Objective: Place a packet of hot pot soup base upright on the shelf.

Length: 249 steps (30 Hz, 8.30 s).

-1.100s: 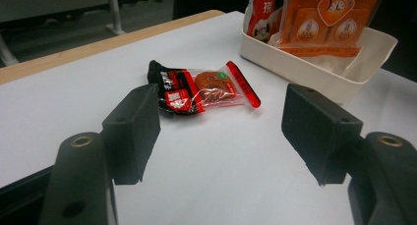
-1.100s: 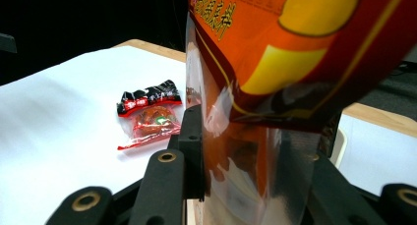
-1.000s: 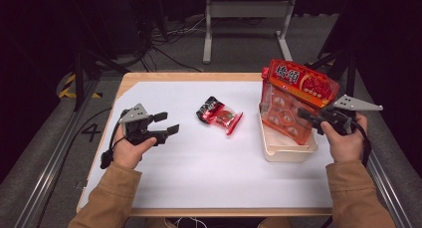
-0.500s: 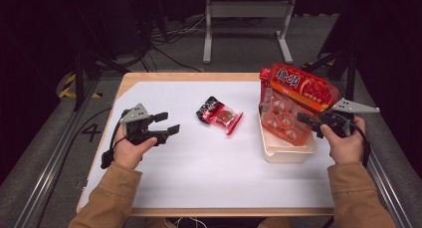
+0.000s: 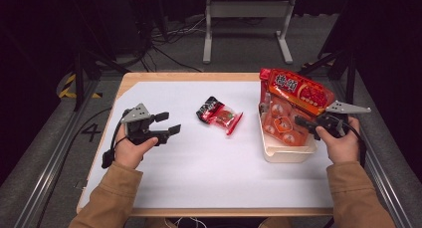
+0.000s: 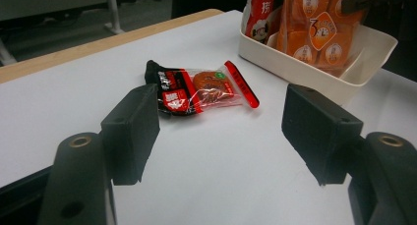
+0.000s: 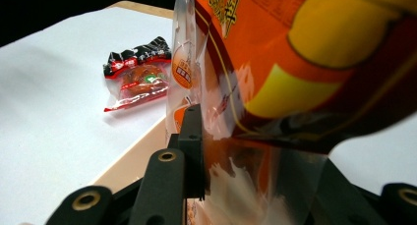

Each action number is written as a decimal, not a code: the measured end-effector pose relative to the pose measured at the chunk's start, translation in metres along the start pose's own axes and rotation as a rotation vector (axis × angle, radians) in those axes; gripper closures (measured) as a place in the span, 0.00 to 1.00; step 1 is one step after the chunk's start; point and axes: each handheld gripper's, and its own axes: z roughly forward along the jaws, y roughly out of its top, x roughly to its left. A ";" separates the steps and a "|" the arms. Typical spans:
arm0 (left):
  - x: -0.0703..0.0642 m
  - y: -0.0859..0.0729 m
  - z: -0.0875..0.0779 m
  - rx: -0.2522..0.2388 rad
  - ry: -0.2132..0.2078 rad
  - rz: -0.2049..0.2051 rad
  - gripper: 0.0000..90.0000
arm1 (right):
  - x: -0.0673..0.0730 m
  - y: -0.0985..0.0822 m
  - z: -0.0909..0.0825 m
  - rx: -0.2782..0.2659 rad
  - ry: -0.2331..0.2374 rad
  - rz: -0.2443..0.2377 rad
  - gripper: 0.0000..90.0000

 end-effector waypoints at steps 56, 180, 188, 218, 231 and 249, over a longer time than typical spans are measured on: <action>0.000 -0.001 0.000 -0.002 0.012 -0.001 0.31 | 0.085 -0.005 -0.054 -0.152 -0.052 -0.117 0.27; 0.019 0.021 0.147 0.136 0.031 -0.053 0.99 | 0.126 -0.022 0.005 -0.128 0.192 -0.200 0.29; -0.004 0.044 0.128 0.048 -0.032 0.038 0.99 | 0.125 -0.020 0.004 -0.136 0.186 -0.198 0.29; -0.068 0.088 0.078 -0.067 -0.216 0.194 0.99 | 0.117 -0.008 -0.010 -0.175 0.141 -0.181 0.33; -0.104 0.105 0.091 -0.069 -0.320 0.214 0.99 | 0.108 -0.001 -0.052 -0.276 0.085 -0.154 0.33; -0.131 0.116 0.127 -0.054 -0.379 0.212 0.99 | 0.114 0.007 -0.078 -0.354 0.074 -0.196 0.33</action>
